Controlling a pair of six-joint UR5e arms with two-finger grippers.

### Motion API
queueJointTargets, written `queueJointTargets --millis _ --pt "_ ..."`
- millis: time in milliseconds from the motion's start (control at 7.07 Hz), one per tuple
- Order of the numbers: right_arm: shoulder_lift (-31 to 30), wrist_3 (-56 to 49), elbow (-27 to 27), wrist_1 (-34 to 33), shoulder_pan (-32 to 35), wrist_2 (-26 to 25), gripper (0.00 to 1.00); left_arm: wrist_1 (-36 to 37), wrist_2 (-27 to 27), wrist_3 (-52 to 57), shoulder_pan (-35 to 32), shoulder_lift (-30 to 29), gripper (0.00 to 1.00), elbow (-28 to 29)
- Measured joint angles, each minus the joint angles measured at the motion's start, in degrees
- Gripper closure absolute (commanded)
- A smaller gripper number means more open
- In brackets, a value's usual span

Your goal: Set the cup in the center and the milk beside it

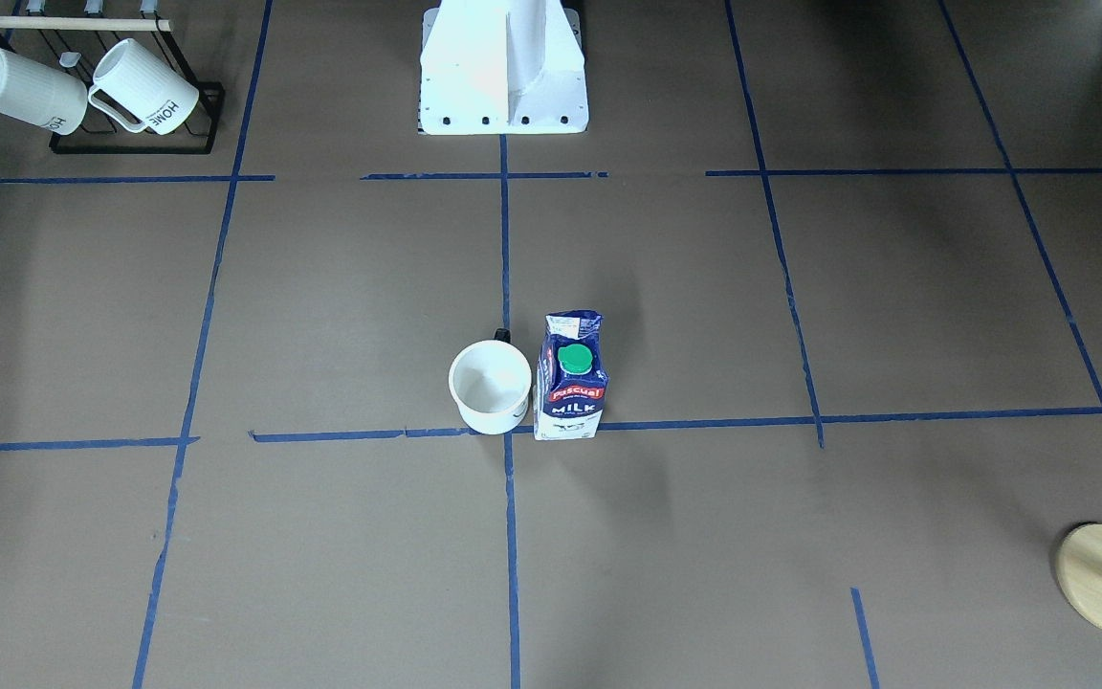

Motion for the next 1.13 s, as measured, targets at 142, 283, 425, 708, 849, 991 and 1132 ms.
queueJointTargets --millis 142,283,425,708,849,991,1132 --pt "0.3 0.0 -0.3 0.1 0.0 0.0 0.0 -0.1 0.1 0.1 0.0 -0.1 0.0 -0.1" --pt "0.4 0.0 -0.4 0.1 0.0 0.0 0.0 -0.2 0.3 0.3 0.0 0.2 0.0 -1.0" --pt "0.4 0.0 -0.3 0.2 0.0 0.1 0.0 -0.1 0.4 0.3 0.0 1.1 0.0 -2.9" --pt "0.2 0.0 0.0 0.2 0.0 0.2 0.0 -0.1 2.6 0.0 0.3 2.2 0.0 -5.2" --pt "0.1 0.1 0.0 0.2 0.0 0.2 0.0 -0.2 3.1 0.0 0.4 2.5 0.0 -5.9" --pt "0.2 0.1 0.0 0.3 0.0 0.2 0.0 -0.3 3.4 0.0 0.4 2.8 0.0 -6.5" --pt "0.4 0.1 0.0 0.3 0.0 0.2 0.0 -0.3 3.6 0.0 0.4 2.9 0.0 -7.0"
